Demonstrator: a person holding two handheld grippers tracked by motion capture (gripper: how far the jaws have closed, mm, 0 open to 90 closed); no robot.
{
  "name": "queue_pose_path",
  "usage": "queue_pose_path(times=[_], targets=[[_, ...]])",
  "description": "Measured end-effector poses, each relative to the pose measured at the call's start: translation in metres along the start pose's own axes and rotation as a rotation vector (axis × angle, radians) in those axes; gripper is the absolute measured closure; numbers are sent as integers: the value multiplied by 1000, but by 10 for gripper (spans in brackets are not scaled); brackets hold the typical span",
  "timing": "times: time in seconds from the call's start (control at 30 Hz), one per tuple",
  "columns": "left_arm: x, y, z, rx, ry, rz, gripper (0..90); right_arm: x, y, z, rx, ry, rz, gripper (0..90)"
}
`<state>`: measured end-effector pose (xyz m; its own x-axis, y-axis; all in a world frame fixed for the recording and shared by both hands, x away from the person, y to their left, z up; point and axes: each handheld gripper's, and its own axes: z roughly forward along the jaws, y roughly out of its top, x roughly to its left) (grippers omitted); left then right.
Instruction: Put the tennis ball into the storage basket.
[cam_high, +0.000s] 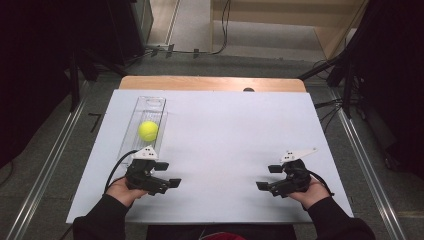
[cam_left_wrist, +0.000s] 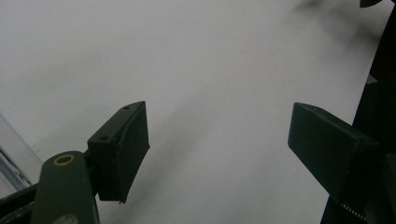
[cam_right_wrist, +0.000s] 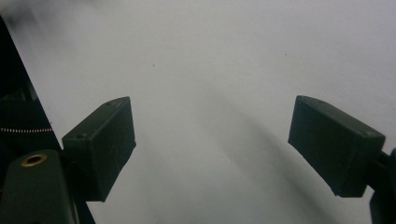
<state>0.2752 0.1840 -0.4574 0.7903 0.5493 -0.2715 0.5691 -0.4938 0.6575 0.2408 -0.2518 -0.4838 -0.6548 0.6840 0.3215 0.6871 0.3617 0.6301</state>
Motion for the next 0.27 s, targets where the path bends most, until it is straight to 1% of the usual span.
queue_pose_path(times=[0.2, 0.27], targets=[[0, 0, 0, 3, -2, 3, 211, 0, 0, 0, -2, 0, 0, 127], [0, 0, 0, 1, -6, 3, 211, 0, 0, 0, -6, -10, 5, 126]])
